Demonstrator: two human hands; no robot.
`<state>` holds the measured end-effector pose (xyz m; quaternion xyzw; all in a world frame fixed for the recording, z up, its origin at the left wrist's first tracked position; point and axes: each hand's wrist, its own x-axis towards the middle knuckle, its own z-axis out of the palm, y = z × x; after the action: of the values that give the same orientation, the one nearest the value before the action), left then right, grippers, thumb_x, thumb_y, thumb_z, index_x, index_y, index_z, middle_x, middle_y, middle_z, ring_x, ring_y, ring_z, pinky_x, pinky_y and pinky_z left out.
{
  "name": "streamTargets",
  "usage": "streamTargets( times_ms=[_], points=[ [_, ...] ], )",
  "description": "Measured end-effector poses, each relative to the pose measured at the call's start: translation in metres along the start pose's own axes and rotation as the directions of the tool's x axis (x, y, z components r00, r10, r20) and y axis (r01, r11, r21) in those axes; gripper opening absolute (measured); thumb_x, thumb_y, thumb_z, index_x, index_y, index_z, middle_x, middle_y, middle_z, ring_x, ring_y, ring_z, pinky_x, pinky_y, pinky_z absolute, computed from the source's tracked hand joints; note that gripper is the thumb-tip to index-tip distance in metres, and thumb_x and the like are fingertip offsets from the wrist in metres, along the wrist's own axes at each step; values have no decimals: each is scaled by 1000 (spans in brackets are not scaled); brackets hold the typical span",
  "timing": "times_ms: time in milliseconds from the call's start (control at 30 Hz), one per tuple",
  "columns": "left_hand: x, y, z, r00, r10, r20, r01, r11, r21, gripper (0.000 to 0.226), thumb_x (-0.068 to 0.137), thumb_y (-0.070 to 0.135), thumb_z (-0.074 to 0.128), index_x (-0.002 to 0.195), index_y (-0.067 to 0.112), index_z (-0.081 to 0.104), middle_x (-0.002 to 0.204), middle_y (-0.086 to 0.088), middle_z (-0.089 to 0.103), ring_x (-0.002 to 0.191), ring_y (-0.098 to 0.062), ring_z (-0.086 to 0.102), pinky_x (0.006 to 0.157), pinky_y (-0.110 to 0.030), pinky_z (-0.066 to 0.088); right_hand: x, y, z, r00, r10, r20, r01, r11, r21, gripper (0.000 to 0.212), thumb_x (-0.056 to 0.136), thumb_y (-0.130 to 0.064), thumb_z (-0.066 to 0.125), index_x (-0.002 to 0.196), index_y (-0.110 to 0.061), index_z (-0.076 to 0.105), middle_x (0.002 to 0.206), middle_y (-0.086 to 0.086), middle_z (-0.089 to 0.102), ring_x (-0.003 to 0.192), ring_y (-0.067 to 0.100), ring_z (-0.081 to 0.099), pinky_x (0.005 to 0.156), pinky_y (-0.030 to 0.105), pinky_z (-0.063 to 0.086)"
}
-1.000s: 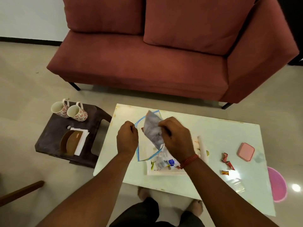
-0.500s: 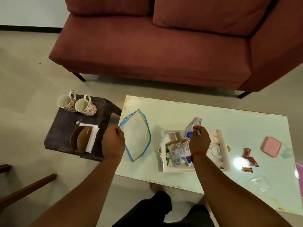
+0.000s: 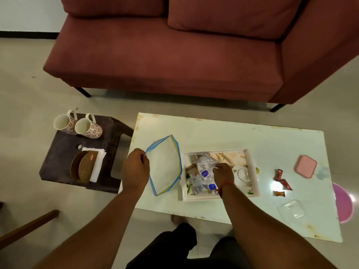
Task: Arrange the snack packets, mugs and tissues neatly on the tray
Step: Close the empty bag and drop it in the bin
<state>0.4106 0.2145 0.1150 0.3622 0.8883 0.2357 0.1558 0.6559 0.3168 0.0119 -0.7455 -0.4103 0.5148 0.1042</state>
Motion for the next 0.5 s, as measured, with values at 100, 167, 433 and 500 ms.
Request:
streamTargets(
  times_ms=[100,167,433,500],
  points=[
    [-8,32,10,1000,13,22,-13,1000,-3,12,97,13,50,88,11,57,80,-4,60,71,-18,56,61,-28,41,-15,-10,-20,991,-116,66,114,993,29,15,93,-19,53,100,-12,64,105,16,69,98,34,63,88,42,52],
    [-15,55,17,999,31,21,-30,999,-19,11,96,12,51,88,10,57,81,-6,61,71,-19,56,63,-29,41,-26,-18,-34,972,-194,132,180,978,107,14,95,-30,55,95,-17,62,101,11,69,97,31,64,91,48,53],
    [-65,174,36,998,64,-26,-68,978,-196,11,95,11,52,84,11,56,79,-5,61,71,-20,57,60,-28,43,-60,-51,-124,873,-467,137,478,877,-52,30,89,-30,67,111,-12,60,101,4,64,93,20,61,82,30,48],
    [-79,202,41,998,55,-37,-63,968,-241,11,94,10,53,83,11,56,78,-4,61,70,-19,57,58,-25,39,-62,-56,-154,859,-503,97,512,851,-116,21,90,-14,62,111,-11,62,101,7,66,93,23,62,81,29,49]
  ],
)
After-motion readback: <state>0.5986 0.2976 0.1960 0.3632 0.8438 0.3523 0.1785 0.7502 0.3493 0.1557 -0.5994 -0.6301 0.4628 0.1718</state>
